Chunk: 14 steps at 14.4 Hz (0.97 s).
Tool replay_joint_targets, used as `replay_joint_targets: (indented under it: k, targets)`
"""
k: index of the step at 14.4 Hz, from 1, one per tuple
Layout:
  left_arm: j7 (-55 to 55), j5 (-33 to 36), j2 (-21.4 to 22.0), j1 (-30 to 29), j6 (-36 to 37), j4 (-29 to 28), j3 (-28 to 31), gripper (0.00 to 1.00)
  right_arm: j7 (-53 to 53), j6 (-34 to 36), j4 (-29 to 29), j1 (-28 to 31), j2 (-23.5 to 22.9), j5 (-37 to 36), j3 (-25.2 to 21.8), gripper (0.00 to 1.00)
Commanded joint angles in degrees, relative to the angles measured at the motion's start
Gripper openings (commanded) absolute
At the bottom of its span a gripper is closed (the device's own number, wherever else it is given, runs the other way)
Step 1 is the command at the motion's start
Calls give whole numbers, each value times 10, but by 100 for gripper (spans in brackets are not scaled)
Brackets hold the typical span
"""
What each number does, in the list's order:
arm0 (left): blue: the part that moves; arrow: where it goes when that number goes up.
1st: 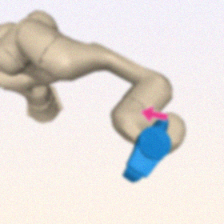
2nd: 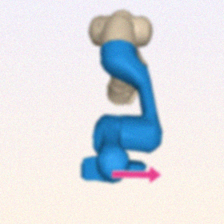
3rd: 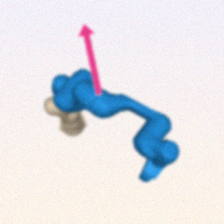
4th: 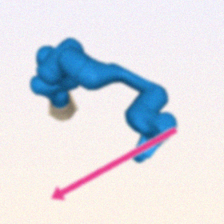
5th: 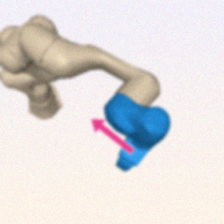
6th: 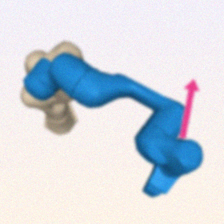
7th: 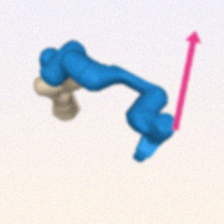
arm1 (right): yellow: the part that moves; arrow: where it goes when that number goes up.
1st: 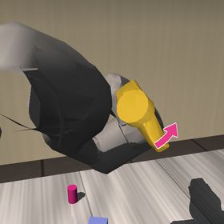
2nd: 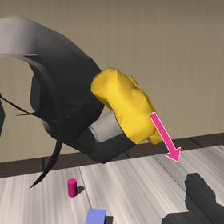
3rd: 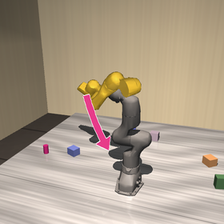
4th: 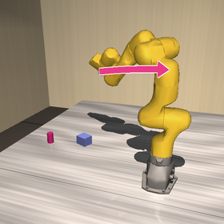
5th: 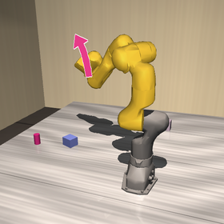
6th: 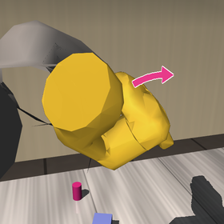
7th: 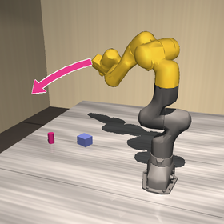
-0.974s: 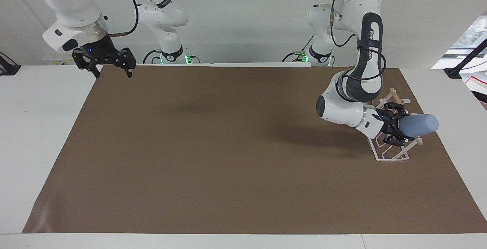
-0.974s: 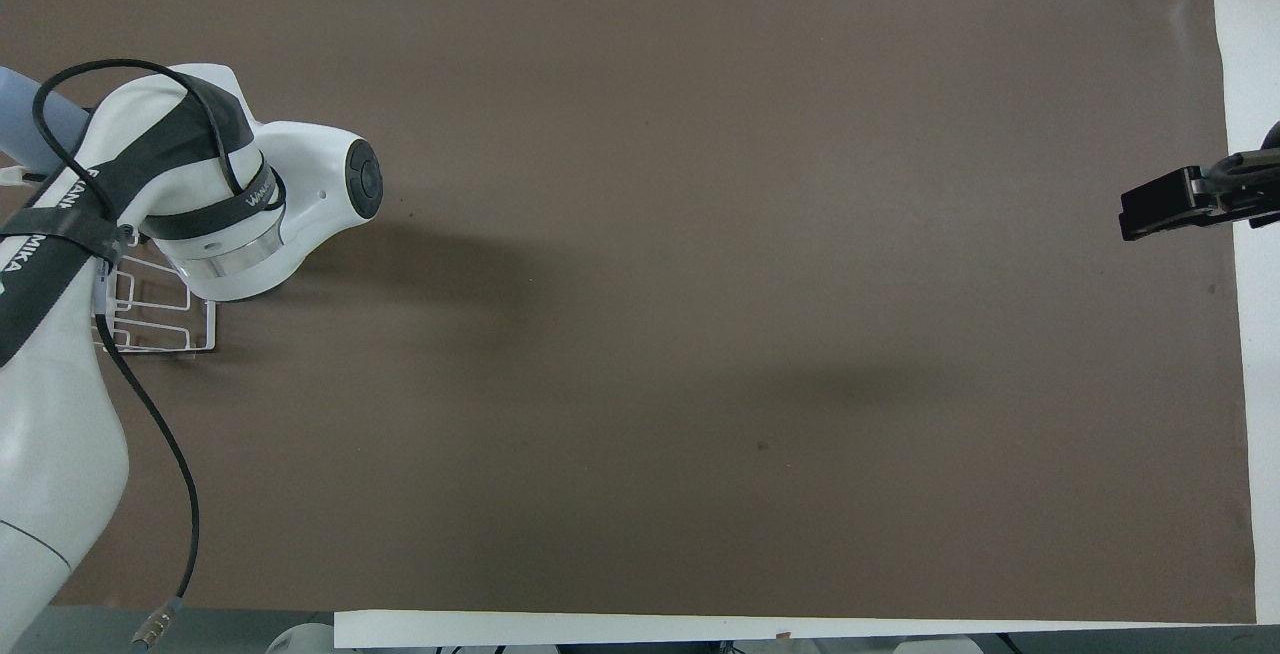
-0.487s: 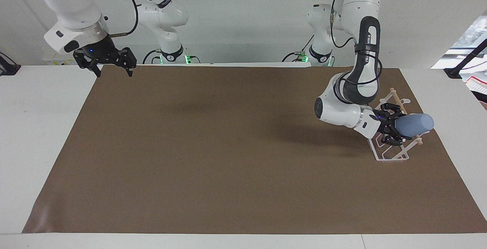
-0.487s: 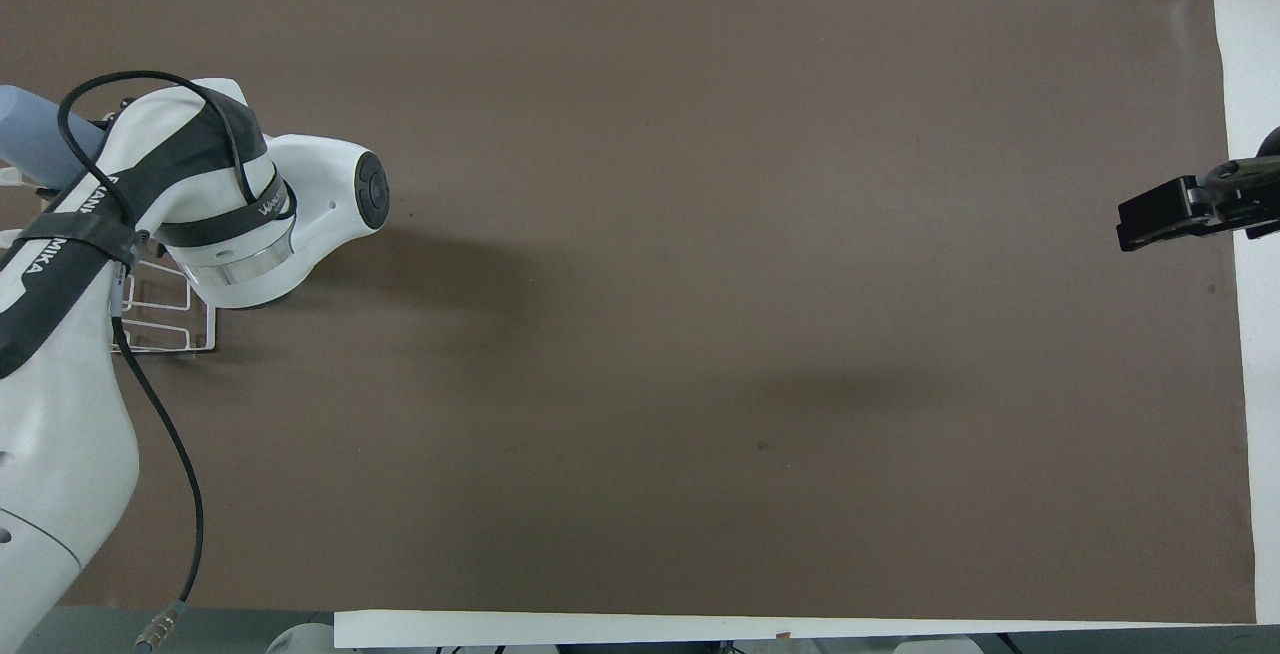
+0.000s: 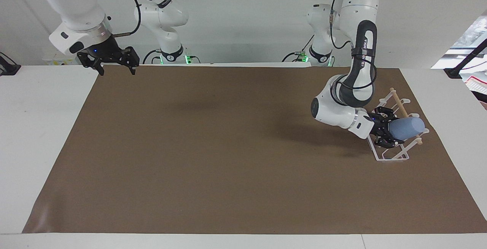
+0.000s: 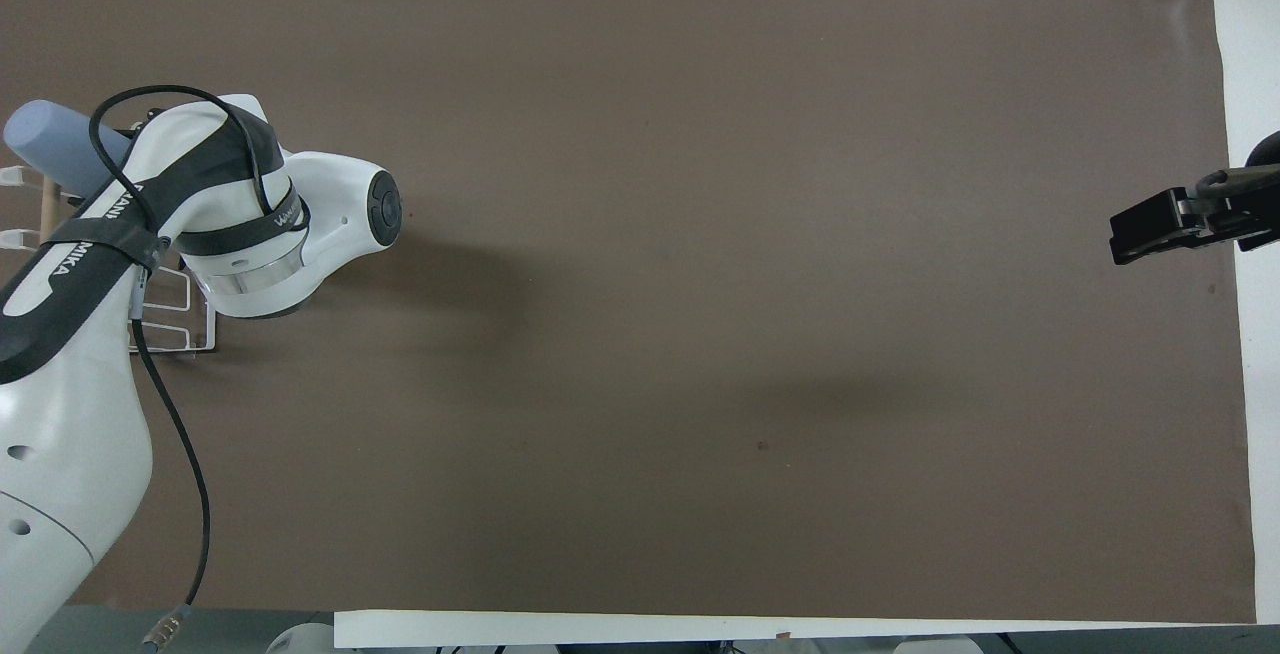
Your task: Hang cup on cup holder
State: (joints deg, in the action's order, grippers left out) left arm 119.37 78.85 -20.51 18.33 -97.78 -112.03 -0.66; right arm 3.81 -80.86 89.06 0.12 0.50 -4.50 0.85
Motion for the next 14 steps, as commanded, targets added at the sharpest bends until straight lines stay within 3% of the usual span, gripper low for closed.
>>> replay_joint_targets:
  k: [1, 4, 8, 11, 14]
  targets:
    - [8, -3, -1, -3, -14, 8, 0, 100, -13, 2, 15, 0, 13, 2, -2, 99]
    - [8, -18, -11, -6, -6, 33, 0, 100, -7, 4, 15, 4, 13, 6, -3, 99]
    - [-31, -125, -6, 17, 25, 59, -4, 100, -6, 9, 16, 21, 14, 7, -5, 99]
    - [-211, -282, 49, 7, -49, 71, -1, 100, 2, 9, 15, 52, 14, 8, -5, 99]
    - [-383, -394, 110, -36, -58, 71, -2, 100, 13, 9, 14, 65, 15, 8, -5, 99]
